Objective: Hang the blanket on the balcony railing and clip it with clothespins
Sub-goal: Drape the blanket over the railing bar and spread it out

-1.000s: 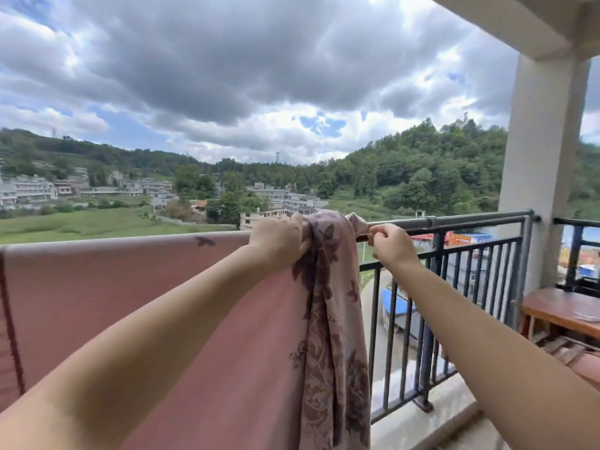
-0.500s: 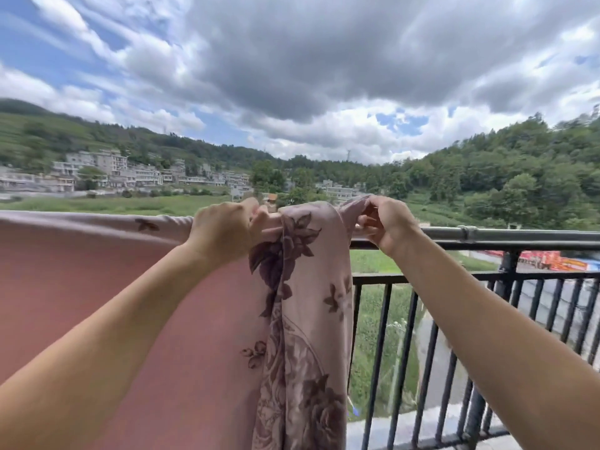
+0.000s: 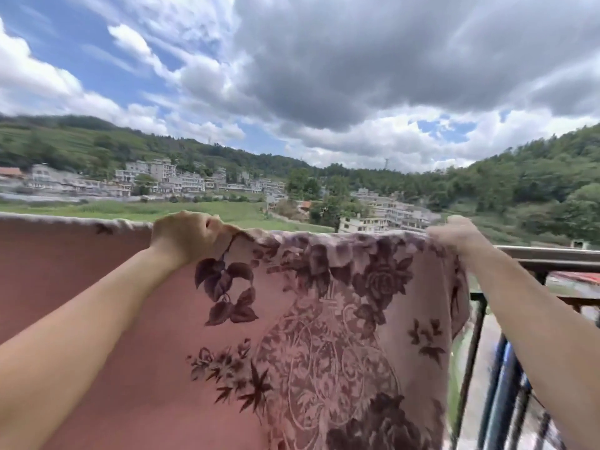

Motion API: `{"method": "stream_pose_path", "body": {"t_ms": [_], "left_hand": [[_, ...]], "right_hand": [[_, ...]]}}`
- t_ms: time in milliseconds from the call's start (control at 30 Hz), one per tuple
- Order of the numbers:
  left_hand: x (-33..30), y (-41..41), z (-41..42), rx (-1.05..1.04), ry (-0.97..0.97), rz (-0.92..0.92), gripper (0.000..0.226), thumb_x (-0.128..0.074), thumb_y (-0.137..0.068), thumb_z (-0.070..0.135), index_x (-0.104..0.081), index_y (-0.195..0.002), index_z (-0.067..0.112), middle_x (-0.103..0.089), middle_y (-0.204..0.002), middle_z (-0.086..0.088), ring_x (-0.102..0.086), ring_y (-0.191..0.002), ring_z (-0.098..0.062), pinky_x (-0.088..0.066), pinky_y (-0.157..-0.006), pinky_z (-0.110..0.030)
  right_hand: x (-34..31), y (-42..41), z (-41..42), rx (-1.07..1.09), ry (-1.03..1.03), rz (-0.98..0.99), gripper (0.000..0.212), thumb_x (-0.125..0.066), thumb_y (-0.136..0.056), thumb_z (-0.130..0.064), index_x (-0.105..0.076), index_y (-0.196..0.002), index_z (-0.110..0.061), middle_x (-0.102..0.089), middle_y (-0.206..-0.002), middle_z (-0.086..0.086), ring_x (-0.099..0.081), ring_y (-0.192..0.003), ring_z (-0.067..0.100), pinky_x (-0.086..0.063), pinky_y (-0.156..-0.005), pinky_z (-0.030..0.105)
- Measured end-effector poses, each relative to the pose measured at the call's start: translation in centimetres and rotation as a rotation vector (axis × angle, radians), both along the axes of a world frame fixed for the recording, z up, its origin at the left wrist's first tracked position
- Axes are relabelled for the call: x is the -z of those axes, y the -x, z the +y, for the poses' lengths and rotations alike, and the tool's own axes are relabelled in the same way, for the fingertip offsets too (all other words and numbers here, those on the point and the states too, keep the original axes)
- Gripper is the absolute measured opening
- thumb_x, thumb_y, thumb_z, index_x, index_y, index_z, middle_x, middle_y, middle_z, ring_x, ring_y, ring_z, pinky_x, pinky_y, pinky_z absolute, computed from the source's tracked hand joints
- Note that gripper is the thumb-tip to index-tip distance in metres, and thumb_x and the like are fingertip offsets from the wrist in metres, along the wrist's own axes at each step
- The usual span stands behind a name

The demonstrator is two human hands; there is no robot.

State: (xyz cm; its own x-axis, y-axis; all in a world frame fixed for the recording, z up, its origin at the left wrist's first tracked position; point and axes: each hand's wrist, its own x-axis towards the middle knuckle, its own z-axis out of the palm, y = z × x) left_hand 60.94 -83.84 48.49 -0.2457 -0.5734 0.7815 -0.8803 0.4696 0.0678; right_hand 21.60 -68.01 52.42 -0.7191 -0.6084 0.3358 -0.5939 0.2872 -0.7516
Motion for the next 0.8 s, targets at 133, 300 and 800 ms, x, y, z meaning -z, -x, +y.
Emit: {"method": "stream_pose_path", "body": {"t_ms": [133, 300, 800], "left_hand": [[-0.3, 7.2, 3.5, 0.301, 0.082, -0.059, 0.045, -0.023, -0.094, 0.034, -0.062, -0.097, 0.011, -0.066, -0.099, -0.011, -0.062, -0.094, -0.030, -0.049, -0.073, -0.036], [-1.5, 19.2, 8.8, 0.437, 0.024, -0.309, 0.046, -0.028, -0.096, 0.041, -0.049, -0.125, 0.012, -0.057, -0.122, -0.013, -0.055, -0.111, -0.030, -0.048, -0.080, -0.040], [-0.4, 28.1, 8.2, 0.246, 0.052, 0.062, 0.056, -0.019, -0.098, 0.043, -0.062, -0.109, 0.009, -0.071, -0.093, -0.017, -0.065, -0.081, -0.032, -0.037, -0.056, -0.028]], "right_hand": [[2.2, -1.1, 0.6, -0.003, 0.090, 0.261, 0.021, -0.054, -0.086, -0.018, -0.057, -0.088, 0.003, -0.055, -0.097, 0.023, -0.055, -0.106, 0.036, -0.039, -0.081, 0.033], [3.2, 5.1, 3.6, 0.037, 0.356, -0.033, 0.036, -0.057, -0.079, -0.026, -0.063, -0.106, -0.002, -0.068, -0.101, 0.018, -0.060, -0.091, 0.031, -0.050, -0.085, 0.043], [3.1, 13.7, 4.0, -0.556, 0.661, -0.696, 0.035, -0.041, -0.087, -0.021, -0.063, -0.105, -0.001, -0.067, -0.099, 0.022, -0.066, -0.090, 0.034, -0.052, -0.085, 0.045]]}}
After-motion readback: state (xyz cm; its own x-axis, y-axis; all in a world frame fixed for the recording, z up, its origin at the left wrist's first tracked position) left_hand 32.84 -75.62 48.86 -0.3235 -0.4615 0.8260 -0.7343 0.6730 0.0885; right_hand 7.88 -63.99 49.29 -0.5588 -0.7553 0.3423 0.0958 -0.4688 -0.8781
